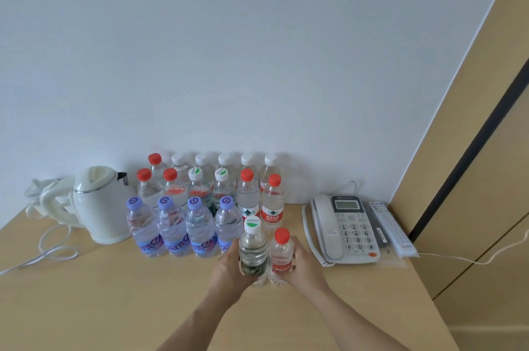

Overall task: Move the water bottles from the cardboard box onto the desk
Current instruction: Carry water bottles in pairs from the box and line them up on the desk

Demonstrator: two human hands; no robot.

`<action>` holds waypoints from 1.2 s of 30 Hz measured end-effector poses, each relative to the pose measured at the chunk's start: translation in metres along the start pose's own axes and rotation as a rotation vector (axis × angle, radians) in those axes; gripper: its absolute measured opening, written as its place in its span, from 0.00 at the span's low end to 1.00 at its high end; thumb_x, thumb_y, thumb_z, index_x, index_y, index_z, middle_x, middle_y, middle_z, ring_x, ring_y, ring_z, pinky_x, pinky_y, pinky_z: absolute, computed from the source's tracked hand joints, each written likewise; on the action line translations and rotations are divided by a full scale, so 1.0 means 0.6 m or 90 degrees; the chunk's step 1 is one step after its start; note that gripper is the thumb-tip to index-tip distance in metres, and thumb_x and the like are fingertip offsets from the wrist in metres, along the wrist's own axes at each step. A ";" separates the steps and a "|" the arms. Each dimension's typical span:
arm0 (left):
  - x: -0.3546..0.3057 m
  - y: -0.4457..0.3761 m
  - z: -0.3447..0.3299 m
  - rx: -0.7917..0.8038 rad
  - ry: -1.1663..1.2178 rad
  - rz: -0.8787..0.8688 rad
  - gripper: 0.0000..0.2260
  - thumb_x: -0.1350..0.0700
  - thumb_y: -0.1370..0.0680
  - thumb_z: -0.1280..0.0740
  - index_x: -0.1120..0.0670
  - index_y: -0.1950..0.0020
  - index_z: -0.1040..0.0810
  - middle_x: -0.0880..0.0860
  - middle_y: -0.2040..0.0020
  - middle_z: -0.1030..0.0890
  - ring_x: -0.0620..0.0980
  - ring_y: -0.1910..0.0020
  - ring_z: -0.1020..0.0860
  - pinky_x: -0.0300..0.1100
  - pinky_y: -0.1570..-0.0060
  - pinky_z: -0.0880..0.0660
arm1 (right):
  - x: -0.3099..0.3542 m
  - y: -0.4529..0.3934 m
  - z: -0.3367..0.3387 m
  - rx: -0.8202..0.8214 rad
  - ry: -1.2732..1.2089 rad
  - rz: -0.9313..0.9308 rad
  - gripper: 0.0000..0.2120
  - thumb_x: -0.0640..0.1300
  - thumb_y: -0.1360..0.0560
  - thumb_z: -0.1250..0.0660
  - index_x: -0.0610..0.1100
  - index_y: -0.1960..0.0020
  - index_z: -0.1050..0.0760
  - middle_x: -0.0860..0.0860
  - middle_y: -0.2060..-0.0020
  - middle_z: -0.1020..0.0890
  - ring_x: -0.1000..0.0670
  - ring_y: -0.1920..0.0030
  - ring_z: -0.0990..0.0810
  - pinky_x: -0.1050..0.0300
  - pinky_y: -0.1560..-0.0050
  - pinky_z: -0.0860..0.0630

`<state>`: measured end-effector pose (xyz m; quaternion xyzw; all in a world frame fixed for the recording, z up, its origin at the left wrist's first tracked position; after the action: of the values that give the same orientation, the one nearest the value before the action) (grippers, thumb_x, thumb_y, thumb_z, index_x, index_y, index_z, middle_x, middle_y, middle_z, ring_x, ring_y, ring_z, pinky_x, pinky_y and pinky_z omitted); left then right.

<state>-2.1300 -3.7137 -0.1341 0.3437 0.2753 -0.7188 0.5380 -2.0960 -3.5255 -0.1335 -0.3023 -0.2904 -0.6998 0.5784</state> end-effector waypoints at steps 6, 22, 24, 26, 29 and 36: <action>-0.039 0.008 0.056 -0.022 -0.109 -0.090 0.36 0.52 0.30 0.22 0.43 0.26 0.35 0.38 0.44 0.23 0.41 0.45 0.23 0.35 0.49 0.26 | -0.003 0.010 0.012 -0.030 -0.055 0.044 0.25 0.48 0.31 0.22 0.59 0.39 0.29 0.61 0.47 0.18 0.59 0.45 0.19 0.52 0.48 0.19; -0.136 -0.004 0.083 -0.077 -0.360 -0.253 0.36 0.50 0.32 0.20 0.42 0.34 0.41 0.46 0.49 0.24 0.50 0.56 0.25 0.43 0.67 0.29 | 0.041 0.010 0.040 -0.104 -0.002 0.138 0.21 0.44 0.30 0.22 0.53 0.39 0.23 0.56 0.51 0.19 0.57 0.49 0.22 0.67 0.50 0.30; -0.137 -0.013 0.081 -0.089 -0.358 -0.267 0.36 0.51 0.33 0.18 0.44 0.34 0.38 0.47 0.52 0.24 0.48 0.60 0.28 0.41 0.69 0.33 | 0.039 0.011 0.040 -0.111 -0.004 0.135 0.21 0.42 0.30 0.22 0.53 0.40 0.23 0.56 0.51 0.19 0.57 0.49 0.22 0.65 0.49 0.29; -0.137 -0.026 0.081 -0.108 -0.357 -0.272 0.35 0.53 0.35 0.18 0.48 0.33 0.32 0.48 0.53 0.23 0.48 0.61 0.30 0.42 0.68 0.32 | 0.039 0.013 0.040 -0.116 -0.003 0.134 0.22 0.41 0.30 0.22 0.52 0.39 0.24 0.56 0.51 0.19 0.56 0.48 0.23 0.63 0.48 0.27; -0.141 -0.050 0.081 -0.142 -0.416 -0.290 0.34 0.50 0.37 0.17 0.52 0.35 0.25 0.49 0.55 0.21 0.53 0.57 0.24 0.46 0.55 0.25 | 0.042 0.013 0.037 -0.114 0.004 0.134 0.21 0.41 0.30 0.23 0.51 0.39 0.24 0.55 0.51 0.19 0.54 0.49 0.23 0.58 0.48 0.26; -0.149 -0.106 0.087 -0.173 -0.508 -0.292 0.32 0.46 0.35 0.19 0.52 0.35 0.26 0.50 0.56 0.18 0.56 0.49 0.24 0.47 0.45 0.34 | 0.035 0.012 0.036 -0.114 -0.001 0.104 0.23 0.42 0.29 0.23 0.50 0.37 0.24 0.54 0.50 0.20 0.54 0.49 0.24 0.67 0.52 0.32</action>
<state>-2.1851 -3.6841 -0.0298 -0.1017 0.2076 -0.8522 0.4694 -2.0904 -3.5239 -0.1033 -0.3758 -0.2015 -0.6730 0.6043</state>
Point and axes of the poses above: each hand's wrist, its own y-axis away from the middle knuckle, its own z-axis out of the back of the hand, x = y × z, the point moved 5 cm from there along -y, towards the middle knuckle
